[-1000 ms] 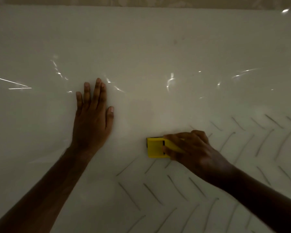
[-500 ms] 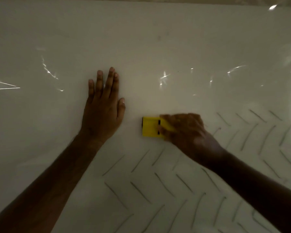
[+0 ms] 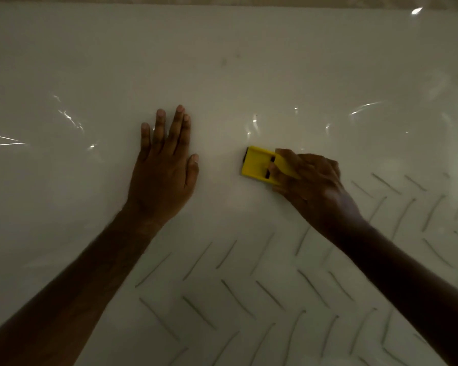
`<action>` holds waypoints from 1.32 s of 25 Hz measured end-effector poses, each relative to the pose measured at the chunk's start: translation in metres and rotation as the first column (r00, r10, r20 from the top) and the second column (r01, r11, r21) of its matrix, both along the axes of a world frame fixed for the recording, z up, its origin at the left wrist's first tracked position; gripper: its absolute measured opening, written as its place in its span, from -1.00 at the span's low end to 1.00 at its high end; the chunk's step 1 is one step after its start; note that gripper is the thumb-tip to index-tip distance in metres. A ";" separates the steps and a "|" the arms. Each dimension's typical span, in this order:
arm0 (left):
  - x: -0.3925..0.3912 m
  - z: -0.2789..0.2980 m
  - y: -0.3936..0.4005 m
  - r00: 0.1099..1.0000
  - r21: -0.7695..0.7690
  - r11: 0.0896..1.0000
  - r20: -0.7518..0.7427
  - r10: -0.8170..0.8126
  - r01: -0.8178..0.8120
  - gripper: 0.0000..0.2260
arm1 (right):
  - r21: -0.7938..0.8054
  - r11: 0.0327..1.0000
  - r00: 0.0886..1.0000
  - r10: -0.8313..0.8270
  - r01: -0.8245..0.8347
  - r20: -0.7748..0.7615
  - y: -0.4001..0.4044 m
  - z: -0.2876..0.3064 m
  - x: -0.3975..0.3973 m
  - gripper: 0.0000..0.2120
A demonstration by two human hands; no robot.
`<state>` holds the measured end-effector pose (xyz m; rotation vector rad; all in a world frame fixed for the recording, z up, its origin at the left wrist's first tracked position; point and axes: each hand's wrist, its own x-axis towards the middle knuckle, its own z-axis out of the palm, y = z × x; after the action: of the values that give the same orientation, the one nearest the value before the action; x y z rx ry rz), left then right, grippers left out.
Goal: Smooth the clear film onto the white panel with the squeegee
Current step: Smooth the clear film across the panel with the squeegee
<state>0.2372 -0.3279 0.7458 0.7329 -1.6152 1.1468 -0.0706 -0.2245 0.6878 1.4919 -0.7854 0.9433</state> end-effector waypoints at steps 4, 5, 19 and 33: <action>-0.026 0.001 0.003 1.000 -0.006 1.000 0.009 -0.017 0.017 -0.40 | 0.059 0.998 0.984 -0.023 0.034 -0.176 0.015 -0.045 -0.020 -0.65; -0.028 0.000 0.003 1.000 -0.009 1.000 0.005 -0.017 0.017 -0.40 | 0.077 0.996 0.978 -0.030 0.047 -0.207 0.021 -0.053 -0.031 -0.64; -0.059 0.007 0.011 1.000 -0.021 1.000 -0.011 -0.009 0.009 -0.38 | 0.055 0.998 0.992 0.022 -0.015 -0.122 0.015 -0.028 -0.060 -0.59; -0.095 -0.005 0.023 0.999 -0.016 1.000 0.041 0.004 -0.003 -0.33 | 0.030 0.999 0.999 0.039 -0.038 -0.021 0.029 -0.006 -0.102 -0.70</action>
<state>0.1424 -0.3049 0.7408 0.7063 -1.6382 1.1825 -0.1727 -0.1953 0.6814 1.5450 -0.7598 0.9465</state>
